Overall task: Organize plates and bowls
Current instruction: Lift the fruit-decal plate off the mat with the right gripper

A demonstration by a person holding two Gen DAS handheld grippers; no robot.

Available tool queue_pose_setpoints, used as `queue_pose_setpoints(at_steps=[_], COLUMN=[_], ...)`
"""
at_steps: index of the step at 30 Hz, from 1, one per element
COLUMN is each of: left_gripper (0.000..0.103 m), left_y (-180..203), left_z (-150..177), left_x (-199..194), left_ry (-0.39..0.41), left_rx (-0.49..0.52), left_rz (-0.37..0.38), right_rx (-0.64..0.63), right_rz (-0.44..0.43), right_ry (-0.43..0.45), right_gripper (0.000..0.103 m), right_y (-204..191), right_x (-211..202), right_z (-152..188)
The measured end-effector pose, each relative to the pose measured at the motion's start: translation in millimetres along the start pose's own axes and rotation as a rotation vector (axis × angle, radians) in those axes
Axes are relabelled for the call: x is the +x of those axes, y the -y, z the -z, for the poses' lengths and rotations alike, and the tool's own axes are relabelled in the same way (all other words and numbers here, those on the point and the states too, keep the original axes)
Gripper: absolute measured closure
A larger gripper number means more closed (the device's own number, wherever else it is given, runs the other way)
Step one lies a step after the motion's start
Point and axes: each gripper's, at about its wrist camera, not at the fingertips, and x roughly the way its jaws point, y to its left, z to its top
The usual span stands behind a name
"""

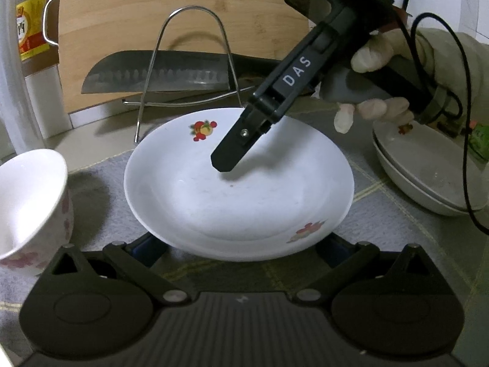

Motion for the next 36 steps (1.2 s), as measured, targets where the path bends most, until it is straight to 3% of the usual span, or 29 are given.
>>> queue_pose_setpoints(at_steps=[36], left_gripper=[0.001], left_y=[1.0], left_z=[-2.0], left_x=[-0.9], left_ry=[-0.014], left_rx=[0.001], left_rz=[0.031], right_rx=[-0.009], right_rz=[0.016], right_ry=[-0.008], right_gripper=[0.000], right_y=[-6.5], right_x=[1.3], right_z=[2.7])
